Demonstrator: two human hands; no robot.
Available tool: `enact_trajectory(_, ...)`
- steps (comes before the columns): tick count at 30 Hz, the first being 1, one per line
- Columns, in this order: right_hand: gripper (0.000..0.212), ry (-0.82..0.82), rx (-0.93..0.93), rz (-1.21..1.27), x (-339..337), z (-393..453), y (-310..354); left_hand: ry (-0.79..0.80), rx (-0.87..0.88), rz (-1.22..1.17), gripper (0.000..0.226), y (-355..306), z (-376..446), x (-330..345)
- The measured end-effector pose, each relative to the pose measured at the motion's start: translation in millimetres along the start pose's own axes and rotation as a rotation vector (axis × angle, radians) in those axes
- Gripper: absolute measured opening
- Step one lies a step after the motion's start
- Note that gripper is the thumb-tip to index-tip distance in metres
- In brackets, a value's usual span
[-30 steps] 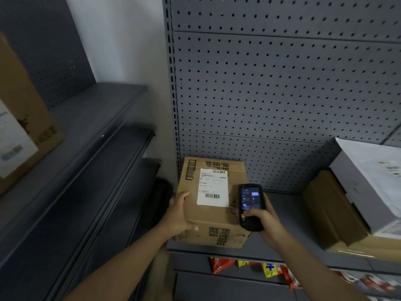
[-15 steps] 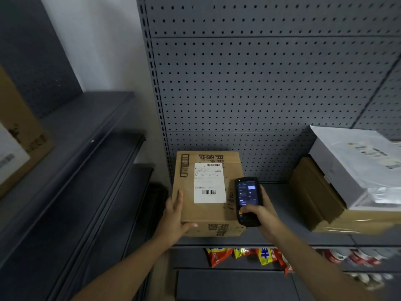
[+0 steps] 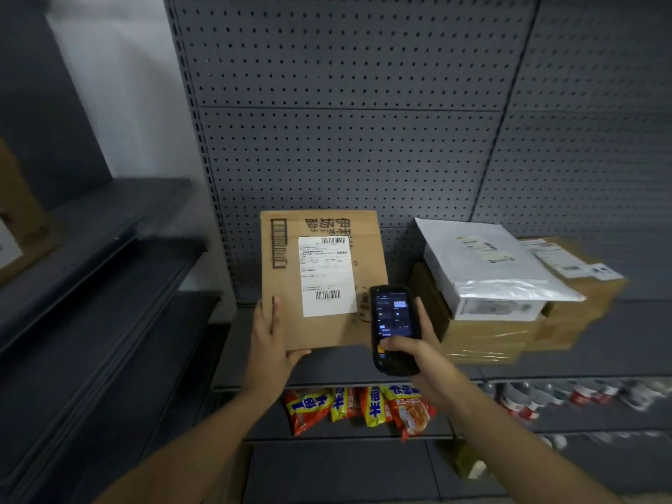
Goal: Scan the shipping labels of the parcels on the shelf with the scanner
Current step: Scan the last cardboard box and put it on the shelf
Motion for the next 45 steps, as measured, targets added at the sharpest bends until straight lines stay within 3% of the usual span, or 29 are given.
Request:
enact_trajectory(3,0.106,0.067,0.039,0.079,-8.7,-29.0,6.3,-0.034,-0.004,0.001,0.121,-30.0,-14.5,-7.1)
enact_trajectory(13,0.073,0.279,0.008,0.046,15.7,-96.1,42.8,-0.067,0.057,0.044,0.117,-83.7,-33.9,-34.8)
enact_trajectory(18,0.076,0.349,0.086,0.093,32.5,-115.2,47.8,-0.065,0.065,0.07,0.119,-84.7,-34.4,-41.9)
enact_trajectory(35,0.068,0.342,0.064,0.236,57.5,-139.8,49.0,-0.059,-0.019,0.107,0.115,-78.1,-43.7,-53.3)
enact_trajectory(45,0.076,0.359,0.071,0.248,62.2,-138.3,46.0,-0.026,-0.021,0.102,0.106,-73.9,-41.6,-54.2)
Point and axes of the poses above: each hand's wrist, its own z-axis towards the middle knuckle, its own x-axis out of the palm, y = z × x, the point moved 6 cm from there along z, towards the middle knuckle, and after that the axes turned 2 degrees about -z, right-handed, at the moved point
